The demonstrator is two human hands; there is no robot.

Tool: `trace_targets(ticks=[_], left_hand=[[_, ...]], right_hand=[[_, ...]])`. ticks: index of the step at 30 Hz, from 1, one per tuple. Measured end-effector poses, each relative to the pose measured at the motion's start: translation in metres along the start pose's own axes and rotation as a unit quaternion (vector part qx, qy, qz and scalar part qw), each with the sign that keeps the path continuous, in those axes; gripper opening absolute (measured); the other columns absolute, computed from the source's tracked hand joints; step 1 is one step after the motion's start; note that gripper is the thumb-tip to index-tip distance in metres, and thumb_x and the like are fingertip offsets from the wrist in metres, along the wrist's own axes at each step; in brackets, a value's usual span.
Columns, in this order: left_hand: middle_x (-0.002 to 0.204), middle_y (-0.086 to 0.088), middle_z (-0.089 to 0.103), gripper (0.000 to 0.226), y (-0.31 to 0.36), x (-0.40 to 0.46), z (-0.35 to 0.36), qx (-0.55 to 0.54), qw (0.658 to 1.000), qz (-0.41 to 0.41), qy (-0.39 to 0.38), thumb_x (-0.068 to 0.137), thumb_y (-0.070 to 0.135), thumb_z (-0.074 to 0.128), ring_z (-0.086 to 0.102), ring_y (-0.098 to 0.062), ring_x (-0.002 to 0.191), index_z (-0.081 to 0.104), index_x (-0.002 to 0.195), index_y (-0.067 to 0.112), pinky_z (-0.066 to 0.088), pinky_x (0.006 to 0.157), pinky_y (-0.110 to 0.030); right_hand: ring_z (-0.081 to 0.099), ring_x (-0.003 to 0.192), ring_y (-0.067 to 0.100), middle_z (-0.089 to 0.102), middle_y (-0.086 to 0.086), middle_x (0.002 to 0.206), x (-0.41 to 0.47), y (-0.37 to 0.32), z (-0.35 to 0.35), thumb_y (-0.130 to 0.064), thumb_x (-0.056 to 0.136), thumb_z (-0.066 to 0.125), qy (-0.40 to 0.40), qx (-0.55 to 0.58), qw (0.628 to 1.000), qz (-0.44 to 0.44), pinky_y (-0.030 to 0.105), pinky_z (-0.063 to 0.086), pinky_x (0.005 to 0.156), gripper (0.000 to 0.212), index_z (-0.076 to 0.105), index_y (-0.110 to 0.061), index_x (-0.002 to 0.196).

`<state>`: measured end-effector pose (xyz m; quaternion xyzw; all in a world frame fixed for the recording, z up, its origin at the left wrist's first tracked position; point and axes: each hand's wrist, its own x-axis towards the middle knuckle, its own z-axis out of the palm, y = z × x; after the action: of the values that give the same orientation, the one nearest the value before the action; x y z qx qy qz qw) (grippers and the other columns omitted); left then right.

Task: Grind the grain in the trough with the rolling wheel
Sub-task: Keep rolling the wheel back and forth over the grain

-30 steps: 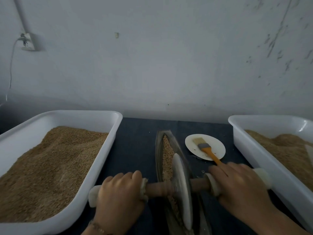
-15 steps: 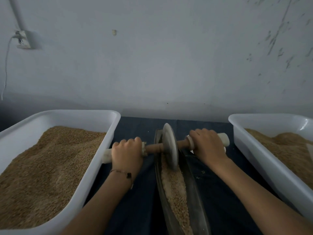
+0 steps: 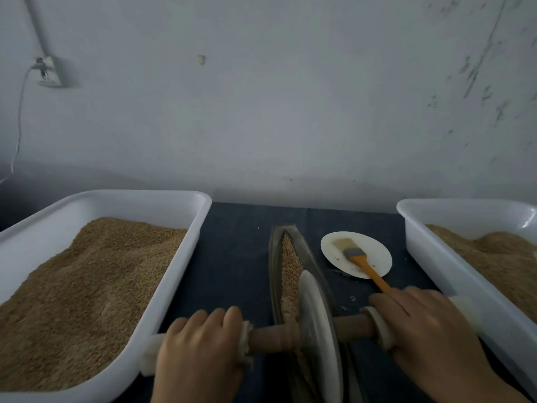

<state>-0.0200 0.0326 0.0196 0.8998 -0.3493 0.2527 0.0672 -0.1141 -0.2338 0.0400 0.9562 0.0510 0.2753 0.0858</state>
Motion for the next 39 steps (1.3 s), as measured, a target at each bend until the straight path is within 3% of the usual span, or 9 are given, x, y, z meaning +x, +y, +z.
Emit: trace_targets(ticks=[3,6,9,22,26,29,33,36,39], left_hand=[[0.053,0.002,0.054,0.04,-0.004,0.017,0.014,-0.021,0.998,-0.046,-0.039,0.042,0.027,0.087,0.054,-0.019,0.046,0.052,0.06,0.021,0.04,0.044,-0.031],[0.085,0.008,0.062,0.017,-0.013,0.052,0.026,0.026,0.99,-0.114,-0.074,0.084,0.042,0.056,0.059,-0.014,0.079,0.046,0.083,0.028,0.04,0.069,-0.029],[0.089,0.009,0.061,0.016,-0.018,0.085,0.043,0.057,0.988,-0.132,-0.063,0.089,0.039,0.052,0.057,-0.013,0.083,0.041,0.083,0.028,0.037,0.071,-0.027],[0.085,0.01,0.057,0.022,-0.013,0.07,0.017,0.047,0.993,-0.066,-0.085,0.086,0.043,0.054,0.052,-0.011,0.078,0.037,0.082,0.029,0.035,0.072,-0.027],[0.048,0.007,0.052,0.043,-0.005,0.034,-0.008,0.018,0.999,0.005,-0.049,0.037,0.036,0.086,0.051,-0.013,0.042,0.049,0.055,0.025,0.038,0.043,-0.028],[0.041,0.006,0.046,0.045,-0.005,0.023,-0.01,0.021,0.999,0.033,-0.037,0.027,0.035,0.085,0.046,-0.012,0.035,0.047,0.05,0.026,0.035,0.036,-0.026],[0.039,0.007,0.046,0.041,-0.011,0.035,0.004,0.019,0.998,0.001,-0.067,0.034,0.033,0.084,0.046,-0.011,0.033,0.047,0.048,0.025,0.029,0.036,-0.021],[0.065,0.009,0.058,0.018,-0.017,0.06,0.018,0.051,0.994,-0.055,-0.078,0.073,0.04,0.062,0.059,-0.011,0.06,0.05,0.07,0.028,0.034,0.05,-0.023],[0.072,0.01,0.055,0.015,-0.024,0.089,0.034,0.044,0.988,-0.106,-0.1,0.084,0.04,0.048,0.057,-0.011,0.07,0.048,0.076,0.028,0.041,0.062,-0.025]], right_hand=[[0.055,0.057,0.016,0.059,-0.006,0.07,0.019,0.004,0.018,-0.009,0.032,0.089,-0.013,-0.006,1.0,0.024,0.027,0.036,0.055,0.054,0.064,-0.024,0.077],[0.056,0.08,0.018,0.059,-0.009,0.088,0.053,0.017,0.045,-0.015,0.065,0.074,-0.072,-0.022,0.996,0.048,0.03,0.033,0.066,0.035,0.057,-0.028,0.092],[0.056,0.091,0.017,0.057,-0.01,0.092,0.088,0.035,0.07,-0.018,0.082,0.055,-0.128,0.004,0.988,0.09,0.031,0.029,0.069,0.018,0.051,-0.031,0.093],[0.052,0.076,0.011,0.046,-0.016,0.082,0.045,0.021,0.05,-0.016,0.075,0.063,-0.109,0.038,0.989,0.095,0.028,0.029,0.062,0.027,0.048,-0.034,0.087],[0.033,0.053,0.002,0.035,-0.019,0.064,0.006,0.012,0.017,-0.016,0.035,0.086,-0.117,0.049,0.99,0.053,0.014,0.016,0.05,0.058,0.046,-0.039,0.071],[0.025,0.052,0.003,0.026,-0.02,0.062,-0.001,0.012,0.006,-0.024,0.028,0.088,-0.143,0.034,0.988,0.035,0.01,0.009,0.052,0.058,0.051,-0.041,0.07],[0.045,0.071,0.004,0.041,-0.016,0.071,0.013,0.016,0.018,-0.032,0.077,0.06,-0.2,0.014,0.976,0.081,0.019,0.029,0.059,0.019,0.043,-0.04,0.082],[0.057,0.077,0.01,0.042,-0.014,0.071,0.045,0.023,0.037,-0.03,0.075,0.062,-0.175,0.031,0.977,0.117,0.026,0.038,0.062,0.018,0.046,-0.035,0.082],[0.056,0.073,0.017,0.044,-0.011,0.067,0.079,0.034,0.06,-0.028,0.074,0.061,-0.149,0.027,0.981,0.122,0.03,0.03,0.057,0.013,0.048,-0.03,0.077]])
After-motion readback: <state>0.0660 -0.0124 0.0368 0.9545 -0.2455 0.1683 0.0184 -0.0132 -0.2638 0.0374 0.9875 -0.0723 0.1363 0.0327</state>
